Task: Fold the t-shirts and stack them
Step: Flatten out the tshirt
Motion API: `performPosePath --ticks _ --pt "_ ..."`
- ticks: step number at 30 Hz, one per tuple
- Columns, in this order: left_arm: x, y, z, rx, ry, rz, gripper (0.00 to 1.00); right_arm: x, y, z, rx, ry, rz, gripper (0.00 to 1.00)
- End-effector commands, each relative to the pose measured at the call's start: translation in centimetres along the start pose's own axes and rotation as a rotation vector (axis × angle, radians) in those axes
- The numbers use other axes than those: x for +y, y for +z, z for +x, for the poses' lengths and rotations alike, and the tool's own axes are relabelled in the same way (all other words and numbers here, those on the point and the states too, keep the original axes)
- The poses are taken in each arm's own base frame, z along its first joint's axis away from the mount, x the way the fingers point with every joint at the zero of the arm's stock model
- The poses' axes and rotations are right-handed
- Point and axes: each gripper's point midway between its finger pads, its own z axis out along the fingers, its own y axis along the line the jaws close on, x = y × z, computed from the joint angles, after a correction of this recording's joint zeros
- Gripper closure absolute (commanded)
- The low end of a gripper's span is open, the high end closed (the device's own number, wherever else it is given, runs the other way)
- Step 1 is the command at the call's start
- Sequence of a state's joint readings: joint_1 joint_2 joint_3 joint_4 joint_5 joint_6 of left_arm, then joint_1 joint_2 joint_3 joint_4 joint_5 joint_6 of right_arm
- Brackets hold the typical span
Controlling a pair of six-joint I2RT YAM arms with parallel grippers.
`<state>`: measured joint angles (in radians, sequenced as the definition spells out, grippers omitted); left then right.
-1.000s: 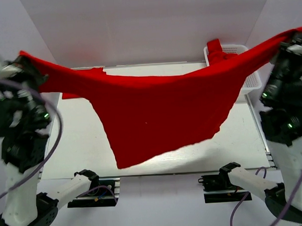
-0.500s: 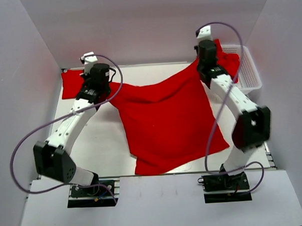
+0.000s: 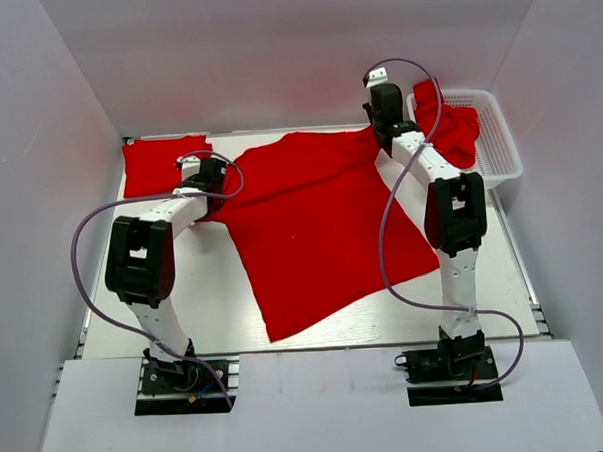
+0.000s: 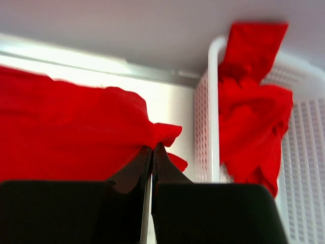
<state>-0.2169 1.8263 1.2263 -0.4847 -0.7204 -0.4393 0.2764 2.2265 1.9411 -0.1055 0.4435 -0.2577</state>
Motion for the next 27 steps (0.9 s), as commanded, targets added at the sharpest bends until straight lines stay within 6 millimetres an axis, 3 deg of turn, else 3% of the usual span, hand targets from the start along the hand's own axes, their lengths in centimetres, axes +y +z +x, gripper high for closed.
performPosePath --ticks 1,2,3,4,5,6,7,8,10,11,12,13,15,16,18,21,23,24,25,26,27 --pt "0.0 -0.8 -2.6 -0.034 -0.088 0.023 1.0 0.1 0.6 -3.0 -0.082 0.027 -0.023 1.0" --pt "-0.2 -0.9 -2.6 -0.03 -0.088 0.033 1.0 0.1 0.7 -3.7 -0.098 0.031 -0.023 1.0" --pt "0.1 -0.3 -2.3 -0.02 -0.088 0.022 1.0 0.9 1.8 -2.5 -0.078 0.019 -0.031 1.0" --pt "-0.1 -0.5 -2.8 -0.025 -0.096 0.034 1.0 0.7 1.8 -3.9 -0.109 0.014 -0.022 1.0" --pt "0.3 -0.2 -2.2 0.008 -0.088 0.013 0.94 1.1 3.0 -2.7 -0.089 0.004 -0.021 1.0" --pt "0.2 -0.4 -2.8 -0.002 -0.109 0.018 0.84 1.0 2.8 -3.2 -0.103 -0.003 -0.015 1.0" --pt "0.4 -0.3 -2.1 0.031 -0.088 0.002 0.68 1.3 3.5 -2.8 -0.097 -0.012 -0.012 0.99" --pt "0.7 -0.6 -3.1 0.029 -0.115 -0.002 0.61 1.1 3.9 -3.2 -0.111 -0.017 -0.002 0.94" --pt "1.2 -1.2 -2.5 0.079 -0.086 -0.016 0.42 0.8 4.3 -3.2 -0.11 -0.022 0.023 0.87" --pt "1.2 -1.6 -3.3 0.074 -0.1 -0.014 0.23 0.6 4.3 -3.1 -0.108 -0.025 0.031 0.81" --pt "1.5 -2.2 -3.8 0.072 -0.102 -0.013 0.13 0.4 4.2 -3.0 -0.103 -0.024 0.041 0.63" --pt "1.6 -2.8 -4.3 0.074 -0.098 0.004 0.0 0.3 4.2 -2.8 -0.095 -0.022 0.057 0.51" --pt "2.2 -4.6 -6.2 0.06 -0.114 0.021 0.0 -0.3 3.5 -3.5 -0.102 -0.016 0.069 0.29" --pt "2.4 -5.0 -6.8 0.055 -0.109 0.024 0.0 -0.6 3.0 -3.6 -0.1 -0.012 0.071 0.1" --pt "2.8 -6.9 -9.2 0.006 -0.089 0.053 0.0 -0.9 1.7 -4.4 -0.109 0.017 0.061 0.1" --pt "1.1 -7.6 -12.1 -0.068 -0.06 0.161 0.0 -1.2 -1.6 -7.1 -0.158 0.061 -0.022 0.1" --pt "-2.0 -8.8 -14.1 -0.126 -0.053 0.322 0.0 0.2 -2.8 -5.7 -0.089 0.053 -0.1 0.1" --pt "-3.3 -8.7 -14.4 -0.139 -0.042 0.373 0.0 0.2 -4.8 -6.9 -0.099 0.115 -0.139 0.1" --pt "-5.4 -8.4 -13.8 -0.129 0.019 0.469 0.0 1.5 -5.4 -3.3 0.018 0.103 -0.184 0.1" --pt "-6.7 -8.2 -13.9 -0.138 0.036 0.52 0.0 3.0 -6.4 -2.5 0.043 0.124 -0.268 0.1" --pt "-8.3 -8.0 -14.5 -0.168 0.045 0.576 0.0 2.4 -9.0 -3.6 0.029 0.159 -0.295 0.1"
